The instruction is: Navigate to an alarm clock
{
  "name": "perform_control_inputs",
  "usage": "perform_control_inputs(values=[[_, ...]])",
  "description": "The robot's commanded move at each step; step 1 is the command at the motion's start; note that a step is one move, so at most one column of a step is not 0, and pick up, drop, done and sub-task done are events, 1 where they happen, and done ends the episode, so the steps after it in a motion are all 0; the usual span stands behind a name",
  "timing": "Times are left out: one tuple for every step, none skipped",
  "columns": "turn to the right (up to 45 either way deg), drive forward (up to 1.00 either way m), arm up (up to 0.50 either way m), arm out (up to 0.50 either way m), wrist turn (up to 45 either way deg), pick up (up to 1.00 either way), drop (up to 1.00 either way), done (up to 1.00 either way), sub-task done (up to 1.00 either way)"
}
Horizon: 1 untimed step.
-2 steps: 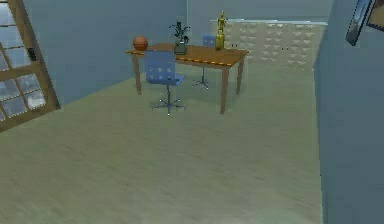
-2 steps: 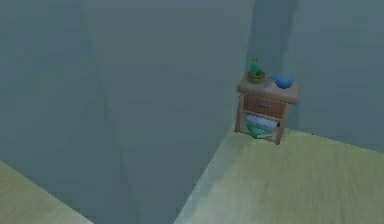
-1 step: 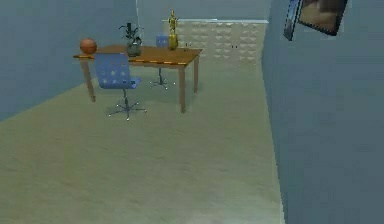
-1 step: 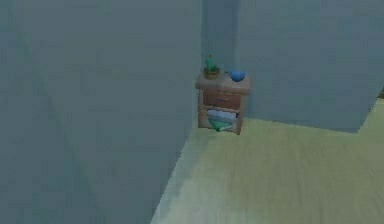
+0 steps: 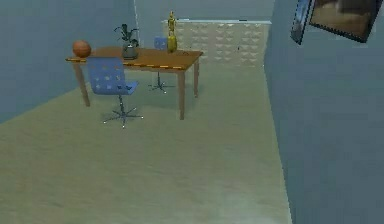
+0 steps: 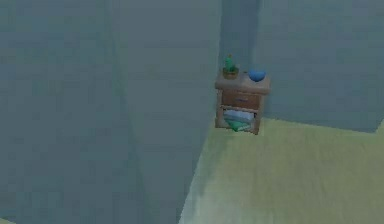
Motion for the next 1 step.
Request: perform_control_inputs(values=[[9.0, 0.00, 0.00, 0.00, 0.0, 0.00, 0.00, 0.00, 0.00]])
